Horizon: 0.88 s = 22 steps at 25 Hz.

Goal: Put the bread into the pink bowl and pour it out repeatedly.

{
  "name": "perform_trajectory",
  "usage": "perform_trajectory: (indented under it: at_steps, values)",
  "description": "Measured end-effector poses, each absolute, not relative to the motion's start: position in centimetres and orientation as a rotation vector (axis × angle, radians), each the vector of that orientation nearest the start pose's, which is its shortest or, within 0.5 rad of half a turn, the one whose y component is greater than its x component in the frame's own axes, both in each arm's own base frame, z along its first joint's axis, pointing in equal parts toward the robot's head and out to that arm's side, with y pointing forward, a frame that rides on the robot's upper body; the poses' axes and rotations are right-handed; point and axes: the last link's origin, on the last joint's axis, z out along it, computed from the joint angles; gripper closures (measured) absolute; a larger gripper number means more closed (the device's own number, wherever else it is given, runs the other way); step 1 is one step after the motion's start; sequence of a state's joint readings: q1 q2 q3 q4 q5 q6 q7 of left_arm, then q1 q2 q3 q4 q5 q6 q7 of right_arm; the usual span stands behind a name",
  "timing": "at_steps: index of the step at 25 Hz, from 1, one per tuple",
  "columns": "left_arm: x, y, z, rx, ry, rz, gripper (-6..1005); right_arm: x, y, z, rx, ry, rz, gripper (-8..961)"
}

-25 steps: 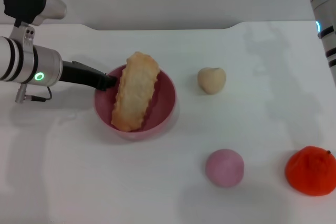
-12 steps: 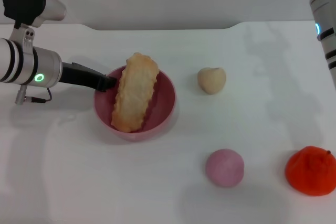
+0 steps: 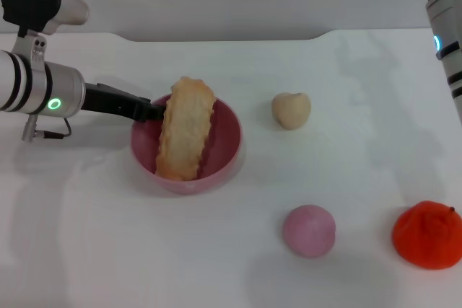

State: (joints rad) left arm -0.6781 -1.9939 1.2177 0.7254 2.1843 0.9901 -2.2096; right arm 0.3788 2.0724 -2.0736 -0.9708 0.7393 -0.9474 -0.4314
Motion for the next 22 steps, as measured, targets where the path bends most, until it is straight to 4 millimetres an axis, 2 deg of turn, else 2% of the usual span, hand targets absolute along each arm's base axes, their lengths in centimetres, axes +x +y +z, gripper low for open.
perform_trajectory:
  at_steps: [4,6,10,12,17,18,21,22]
  values:
    - [-24.9,41.5,-1.1,-2.426,-1.068,-0.047,746,14.8,37.4,0.9,-1.483,0.137,0.933,435]
    - [-24.6,41.8,-0.8,-2.418,-1.054,-0.065,565,14.9,37.5,0.8,-1.485,0.140,0.928,435]
    - [-24.3,42.1,-0.3,-2.404,-1.041,-0.090,459,15.2,37.6,0.9,-1.484,0.141,0.918,435]
    - [-23.6,43.1,1.4,-2.337,-0.978,-0.164,405,15.4,37.6,0.9,-1.483,0.141,0.915,435]
    - [-23.4,43.4,1.8,-2.315,-0.952,-0.183,280,15.8,37.7,0.9,-1.481,0.152,0.909,435]
    - [-22.1,44.1,3.5,-2.243,-0.865,-0.284,261,15.8,37.7,0.9,-1.481,0.153,0.908,435]
    - [-21.8,44.3,4.2,-2.221,-0.839,-0.327,204,16.0,37.8,0.9,-1.480,0.153,0.903,435]
    - [-21.2,44.3,5.5,-2.165,-0.760,-0.542,185,16.0,37.8,1.0,-1.478,0.155,0.900,435]
